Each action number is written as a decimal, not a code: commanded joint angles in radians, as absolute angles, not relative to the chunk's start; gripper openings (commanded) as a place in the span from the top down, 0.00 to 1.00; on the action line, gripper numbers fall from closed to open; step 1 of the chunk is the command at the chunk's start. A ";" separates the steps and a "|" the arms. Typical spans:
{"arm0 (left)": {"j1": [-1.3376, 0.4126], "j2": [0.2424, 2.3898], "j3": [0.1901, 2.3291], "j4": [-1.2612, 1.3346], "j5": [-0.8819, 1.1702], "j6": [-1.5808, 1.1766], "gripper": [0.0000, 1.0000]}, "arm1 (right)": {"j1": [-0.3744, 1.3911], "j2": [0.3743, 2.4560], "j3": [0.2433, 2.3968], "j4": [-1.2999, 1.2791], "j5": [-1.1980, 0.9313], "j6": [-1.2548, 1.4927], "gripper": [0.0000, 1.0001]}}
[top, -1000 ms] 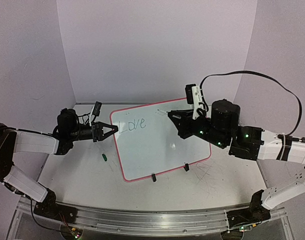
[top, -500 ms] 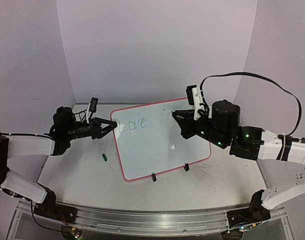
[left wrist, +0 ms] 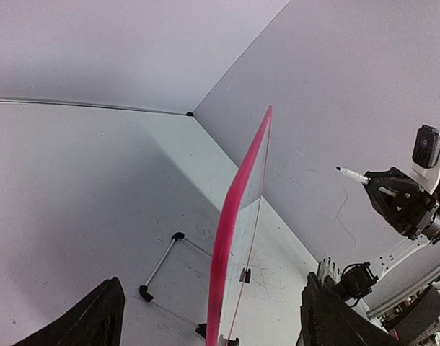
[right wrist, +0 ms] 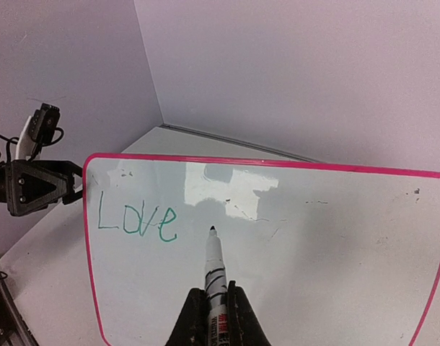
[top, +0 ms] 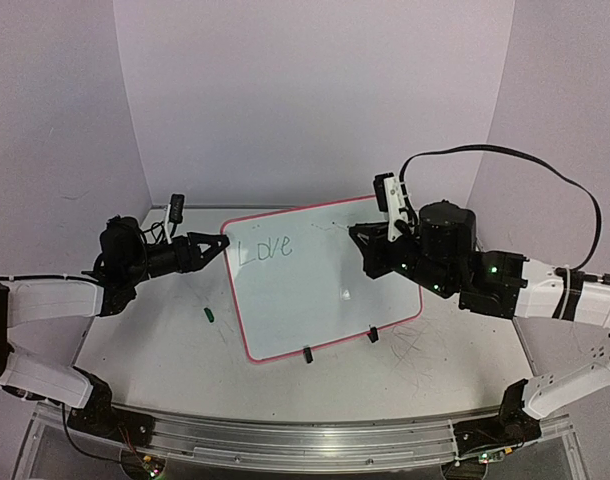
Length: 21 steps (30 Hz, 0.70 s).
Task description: Write a sentence on the whiteboard
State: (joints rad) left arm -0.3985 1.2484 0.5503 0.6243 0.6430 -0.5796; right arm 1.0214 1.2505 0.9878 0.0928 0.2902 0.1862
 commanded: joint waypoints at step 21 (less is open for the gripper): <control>-0.465 1.317 0.589 0.632 0.593 -0.631 0.27 | 1.020 1.319 1.091 0.074 0.182 -0.008 1.00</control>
State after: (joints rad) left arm -0.4299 1.2972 0.5503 0.6208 0.6165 -0.6574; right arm 1.0206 1.3059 1.0422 0.0783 0.2278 0.1146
